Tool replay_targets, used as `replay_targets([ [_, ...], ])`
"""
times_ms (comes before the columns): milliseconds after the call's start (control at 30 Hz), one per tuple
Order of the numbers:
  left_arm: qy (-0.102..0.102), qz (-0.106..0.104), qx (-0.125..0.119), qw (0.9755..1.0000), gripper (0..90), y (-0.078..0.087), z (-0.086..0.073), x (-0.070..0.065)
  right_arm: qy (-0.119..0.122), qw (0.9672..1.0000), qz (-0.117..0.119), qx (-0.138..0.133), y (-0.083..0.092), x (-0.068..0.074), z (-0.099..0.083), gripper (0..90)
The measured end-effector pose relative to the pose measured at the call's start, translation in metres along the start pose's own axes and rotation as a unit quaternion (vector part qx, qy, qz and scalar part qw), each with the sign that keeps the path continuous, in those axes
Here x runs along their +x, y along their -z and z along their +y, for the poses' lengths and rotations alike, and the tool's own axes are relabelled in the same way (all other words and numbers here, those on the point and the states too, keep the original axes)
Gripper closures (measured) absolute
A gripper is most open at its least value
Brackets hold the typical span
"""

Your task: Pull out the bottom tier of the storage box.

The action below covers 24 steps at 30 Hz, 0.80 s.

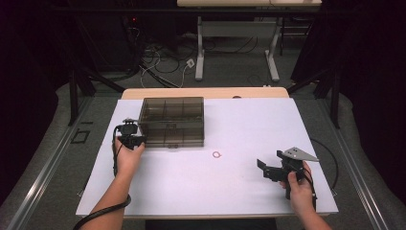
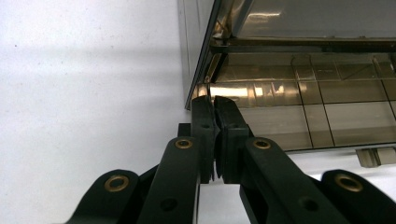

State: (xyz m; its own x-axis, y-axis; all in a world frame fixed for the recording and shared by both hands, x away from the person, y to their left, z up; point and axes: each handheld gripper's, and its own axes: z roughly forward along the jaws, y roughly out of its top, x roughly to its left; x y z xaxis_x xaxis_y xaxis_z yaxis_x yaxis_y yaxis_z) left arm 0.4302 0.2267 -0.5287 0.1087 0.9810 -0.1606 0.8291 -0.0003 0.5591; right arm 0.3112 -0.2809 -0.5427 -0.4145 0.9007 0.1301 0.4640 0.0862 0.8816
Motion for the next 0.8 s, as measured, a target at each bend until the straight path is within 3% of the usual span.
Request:
replay_targets([
  [467,0.003,-0.002,-0.001,1.0000,87.6,0.0018,-0.0021,0.0002,0.001,1.0000,-0.001,0.002,0.0002,0.0002,-0.0001,9.1],
  [800,0.006,-0.014,0.007,0.9999,87.5,0.0052,-0.0048,0.0018,0.001,1.0000,0.001,0.003,-0.0007,0.0001,-0.0005,9.1],
])
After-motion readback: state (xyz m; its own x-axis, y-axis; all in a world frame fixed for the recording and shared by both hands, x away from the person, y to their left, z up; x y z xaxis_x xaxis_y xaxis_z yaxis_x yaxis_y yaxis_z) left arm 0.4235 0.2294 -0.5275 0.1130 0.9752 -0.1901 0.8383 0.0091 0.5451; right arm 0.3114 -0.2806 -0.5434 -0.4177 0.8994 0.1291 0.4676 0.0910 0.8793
